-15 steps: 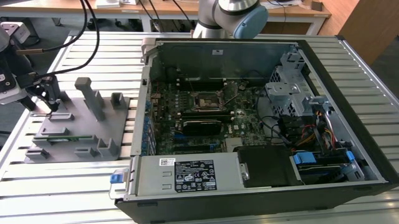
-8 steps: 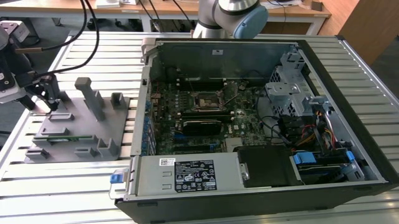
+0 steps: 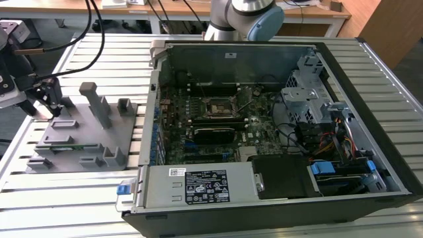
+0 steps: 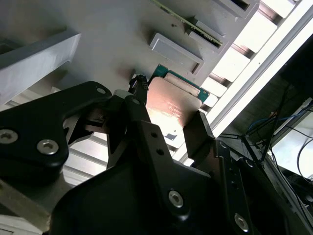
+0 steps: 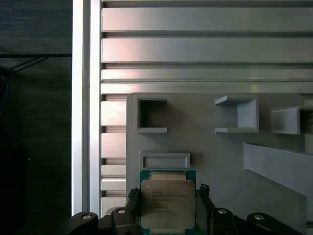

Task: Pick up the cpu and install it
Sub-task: 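Pick up the cpu and move it towards the insertion slot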

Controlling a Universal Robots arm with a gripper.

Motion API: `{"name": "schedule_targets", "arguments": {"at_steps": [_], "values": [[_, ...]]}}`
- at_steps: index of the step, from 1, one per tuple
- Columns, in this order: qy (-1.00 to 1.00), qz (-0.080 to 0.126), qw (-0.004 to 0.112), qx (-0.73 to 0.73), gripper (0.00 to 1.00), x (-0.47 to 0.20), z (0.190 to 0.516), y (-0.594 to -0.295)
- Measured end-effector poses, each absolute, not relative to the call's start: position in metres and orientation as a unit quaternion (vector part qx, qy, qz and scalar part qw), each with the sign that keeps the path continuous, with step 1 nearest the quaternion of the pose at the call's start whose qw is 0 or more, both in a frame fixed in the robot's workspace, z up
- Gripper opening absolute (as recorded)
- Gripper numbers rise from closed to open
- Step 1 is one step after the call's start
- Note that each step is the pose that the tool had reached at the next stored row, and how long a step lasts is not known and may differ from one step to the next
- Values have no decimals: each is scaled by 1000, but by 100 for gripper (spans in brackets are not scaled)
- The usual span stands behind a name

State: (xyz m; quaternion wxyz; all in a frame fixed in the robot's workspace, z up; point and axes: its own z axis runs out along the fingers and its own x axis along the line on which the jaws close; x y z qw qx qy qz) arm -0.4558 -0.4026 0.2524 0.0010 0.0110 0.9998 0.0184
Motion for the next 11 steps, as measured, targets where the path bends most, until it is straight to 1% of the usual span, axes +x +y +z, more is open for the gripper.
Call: {"name": "schedule_targets", "arguments": {"at_steps": [11], "values": [[1000, 18, 1, 11, 54, -456, 266, -402]]}}
